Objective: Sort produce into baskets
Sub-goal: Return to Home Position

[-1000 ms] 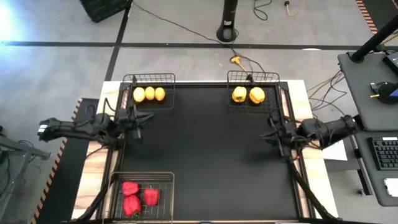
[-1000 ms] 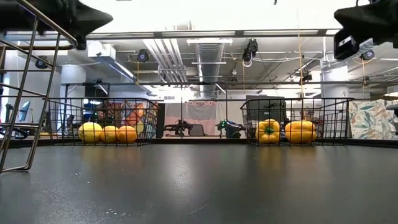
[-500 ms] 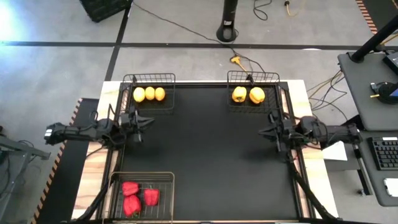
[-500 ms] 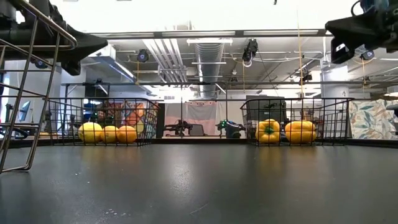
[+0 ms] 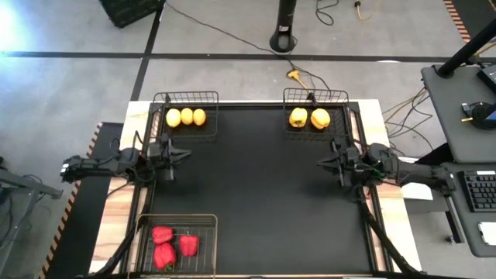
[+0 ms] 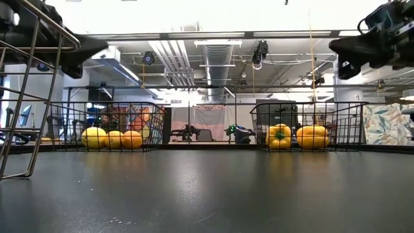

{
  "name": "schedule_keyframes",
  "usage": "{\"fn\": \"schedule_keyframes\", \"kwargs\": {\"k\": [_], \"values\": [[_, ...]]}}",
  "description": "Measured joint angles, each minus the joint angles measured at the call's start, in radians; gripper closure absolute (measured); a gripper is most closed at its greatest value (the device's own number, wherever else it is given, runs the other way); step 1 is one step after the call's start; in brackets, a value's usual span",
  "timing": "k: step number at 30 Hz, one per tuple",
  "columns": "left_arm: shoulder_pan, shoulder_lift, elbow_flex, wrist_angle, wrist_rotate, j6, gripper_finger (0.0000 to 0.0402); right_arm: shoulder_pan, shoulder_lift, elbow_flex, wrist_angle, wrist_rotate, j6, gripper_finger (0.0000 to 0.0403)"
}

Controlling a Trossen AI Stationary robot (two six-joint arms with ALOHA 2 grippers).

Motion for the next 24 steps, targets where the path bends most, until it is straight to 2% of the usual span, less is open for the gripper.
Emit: {"fn": "schedule_keyframes", "kwargs": {"k": [2,4,9,12,14,17,21,24], "values": [[0.000,-0.003,0.000,0.028,0.057,0.020,0.0402,-0.051,0.010,-0.014,0.053,-0.094,-0.004,0.0394],[0.000,-0.002,0.000,0.019,0.070,0.033,0.0402,-0.123,0.028,-0.014,0.058,-0.173,0.006,0.0394],[0.000,0.003,0.000,-0.038,0.060,0.025,0.0401,-0.275,0.053,-0.014,0.013,-0.191,0.050,0.0394],[-0.001,0.006,0.000,-0.077,0.138,0.004,0.0401,-0.283,0.052,-0.015,0.015,-0.219,0.054,0.0394],[-0.001,0.006,0.000,-0.077,0.149,0.002,0.0401,-0.258,0.043,-0.015,0.013,-0.176,0.076,0.0394],[0.001,0.004,0.000,-0.074,0.120,0.007,0.0401,-0.174,0.040,-0.015,-0.004,-0.048,0.072,0.0394],[0.001,0.005,0.000,-0.080,0.121,0.008,0.0401,-0.032,0.041,-0.016,-0.024,0.108,-0.005,0.0394],[0.001,0.008,0.000,-0.081,0.123,0.020,0.0401,0.007,0.040,-0.016,-0.025,0.163,-0.059,0.0394]]}}
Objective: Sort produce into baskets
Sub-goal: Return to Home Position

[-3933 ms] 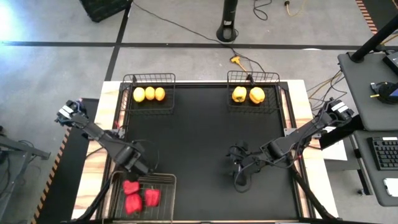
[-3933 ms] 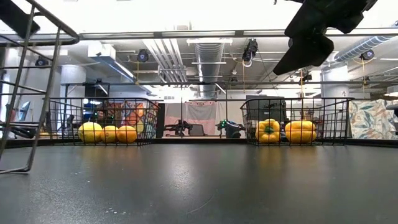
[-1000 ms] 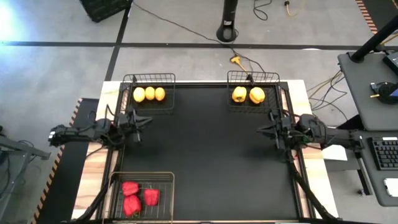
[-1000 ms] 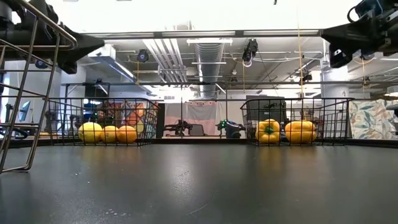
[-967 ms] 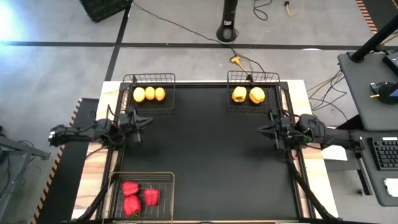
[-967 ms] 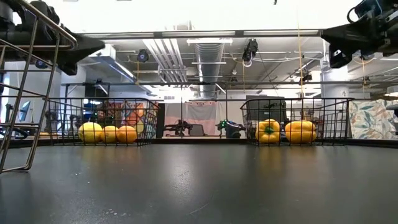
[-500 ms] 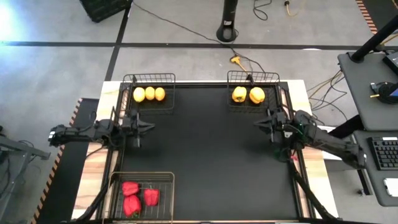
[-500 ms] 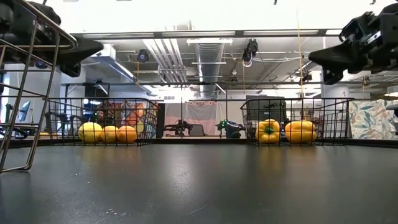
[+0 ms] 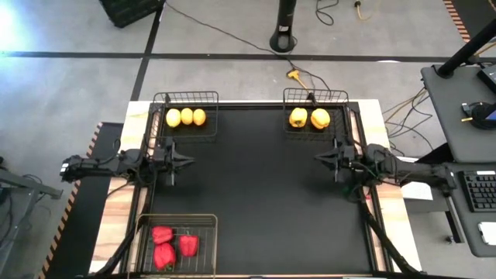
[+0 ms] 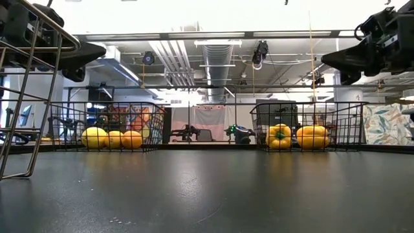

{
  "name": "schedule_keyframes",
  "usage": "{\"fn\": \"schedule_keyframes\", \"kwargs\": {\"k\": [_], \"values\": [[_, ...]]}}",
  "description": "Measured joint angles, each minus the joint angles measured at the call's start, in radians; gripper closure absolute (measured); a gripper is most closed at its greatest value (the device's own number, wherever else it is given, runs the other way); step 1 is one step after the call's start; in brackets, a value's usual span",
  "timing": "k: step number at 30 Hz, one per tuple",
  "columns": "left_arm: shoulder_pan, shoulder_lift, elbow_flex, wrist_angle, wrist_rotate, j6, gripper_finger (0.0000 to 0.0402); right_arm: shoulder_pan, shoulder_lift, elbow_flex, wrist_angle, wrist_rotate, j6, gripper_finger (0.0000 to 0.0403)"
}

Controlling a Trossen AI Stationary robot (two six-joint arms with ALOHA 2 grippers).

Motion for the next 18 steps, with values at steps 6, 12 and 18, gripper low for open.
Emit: {"fn": "schedule_keyframes", "kwargs": {"k": [6,12,18], "values": [[0.000,0.001,0.000,0.001,0.000,0.014,0.0401,0.000,0.010,0.000,-0.035,0.010,0.000,0.0394],[0.000,0.042,0.001,-0.038,-0.026,0.020,0.0401,-0.001,0.035,0.000,-0.043,0.064,0.006,0.0394],[0.000,0.093,0.006,-0.049,-0.026,0.050,0.0401,-0.001,0.052,0.000,-0.043,0.065,-0.125,0.0394]]}}
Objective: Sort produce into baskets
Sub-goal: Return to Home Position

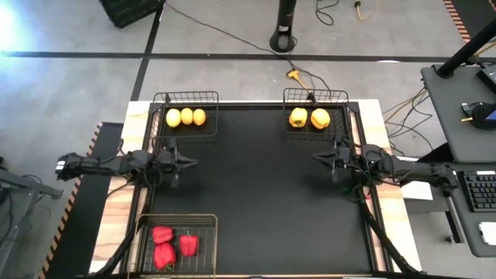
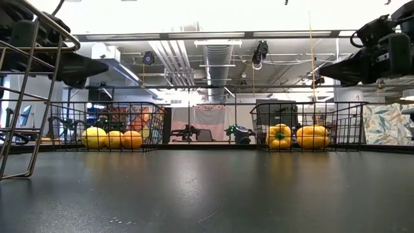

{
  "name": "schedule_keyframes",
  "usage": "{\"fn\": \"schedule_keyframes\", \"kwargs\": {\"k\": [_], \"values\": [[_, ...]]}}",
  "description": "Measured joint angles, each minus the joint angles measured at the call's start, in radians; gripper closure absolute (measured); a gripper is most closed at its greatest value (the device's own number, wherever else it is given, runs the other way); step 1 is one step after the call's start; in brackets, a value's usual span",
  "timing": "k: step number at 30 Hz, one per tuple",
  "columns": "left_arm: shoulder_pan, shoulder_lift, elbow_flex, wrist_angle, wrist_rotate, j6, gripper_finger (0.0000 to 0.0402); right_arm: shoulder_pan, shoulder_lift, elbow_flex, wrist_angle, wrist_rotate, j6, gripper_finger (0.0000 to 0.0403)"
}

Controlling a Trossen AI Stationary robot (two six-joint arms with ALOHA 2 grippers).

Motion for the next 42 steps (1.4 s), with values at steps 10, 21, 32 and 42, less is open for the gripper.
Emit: {"fn": "schedule_keyframes", "kwargs": {"k": [10,21,32,42], "values": [[0.000,0.041,0.001,-0.002,0.000,-0.007,0.0401,0.000,0.001,0.000,0.000,0.000,-0.001,0.0394],[0.000,0.066,0.002,-0.002,-0.001,-0.008,0.0401,0.000,0.001,-0.001,0.000,0.001,-0.001,0.0394],[0.000,0.079,0.002,-0.002,-0.001,-0.007,0.0401,0.000,0.001,-0.001,0.001,0.001,-0.001,0.0394],[0.000,0.080,0.003,-0.001,-0.001,-0.008,0.0401,0.000,0.001,-0.001,0.001,0.002,-0.001,0.0394]]}}
